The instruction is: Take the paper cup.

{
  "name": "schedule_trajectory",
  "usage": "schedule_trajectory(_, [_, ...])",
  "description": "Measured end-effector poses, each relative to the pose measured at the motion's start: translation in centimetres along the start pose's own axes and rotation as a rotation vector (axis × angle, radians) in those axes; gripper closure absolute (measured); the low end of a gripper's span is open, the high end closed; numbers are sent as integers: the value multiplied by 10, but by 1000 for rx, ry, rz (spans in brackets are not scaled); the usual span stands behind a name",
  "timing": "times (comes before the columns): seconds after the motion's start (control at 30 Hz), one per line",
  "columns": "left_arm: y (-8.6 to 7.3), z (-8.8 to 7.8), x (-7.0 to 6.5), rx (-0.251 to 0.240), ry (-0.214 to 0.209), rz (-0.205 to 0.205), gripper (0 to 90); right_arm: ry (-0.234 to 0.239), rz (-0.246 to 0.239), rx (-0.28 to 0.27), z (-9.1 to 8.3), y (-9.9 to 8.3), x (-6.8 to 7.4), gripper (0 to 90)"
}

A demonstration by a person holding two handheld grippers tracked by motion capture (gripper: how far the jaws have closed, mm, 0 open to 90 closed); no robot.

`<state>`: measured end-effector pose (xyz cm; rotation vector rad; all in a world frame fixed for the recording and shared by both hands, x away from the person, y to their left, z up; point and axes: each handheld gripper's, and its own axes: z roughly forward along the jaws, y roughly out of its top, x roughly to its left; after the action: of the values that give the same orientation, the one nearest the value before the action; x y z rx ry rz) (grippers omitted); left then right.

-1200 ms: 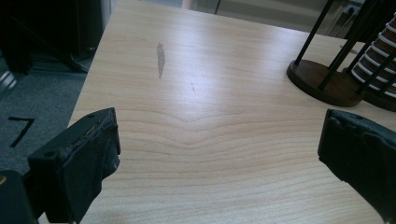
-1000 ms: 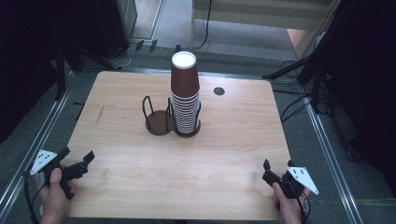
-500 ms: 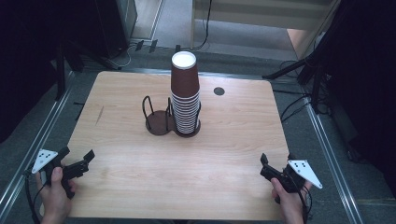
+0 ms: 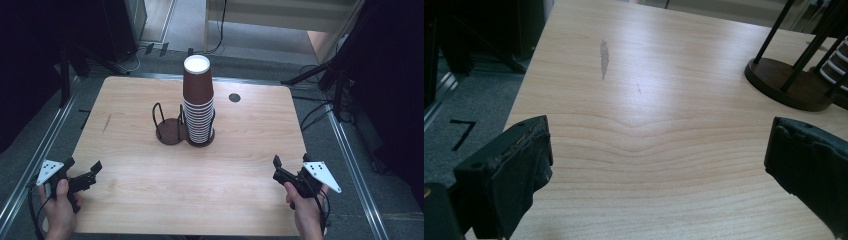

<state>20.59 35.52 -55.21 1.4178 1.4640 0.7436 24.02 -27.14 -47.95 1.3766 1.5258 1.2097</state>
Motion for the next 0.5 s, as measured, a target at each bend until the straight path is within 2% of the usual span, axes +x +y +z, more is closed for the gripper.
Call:
schedule_trajectory(0.27, [0, 1, -1, 8, -6, 7, 0, 19, 7, 4, 14, 8, 17, 43])
schedule_trajectory(0.3, [0, 1, -1, 9, -6, 6, 0, 26, 6, 3, 16, 10, 22, 43])
schedule_trajectory(0.5, [1, 2, 0, 17, -10, 5, 0, 53, -24, -9, 19, 23, 38, 43])
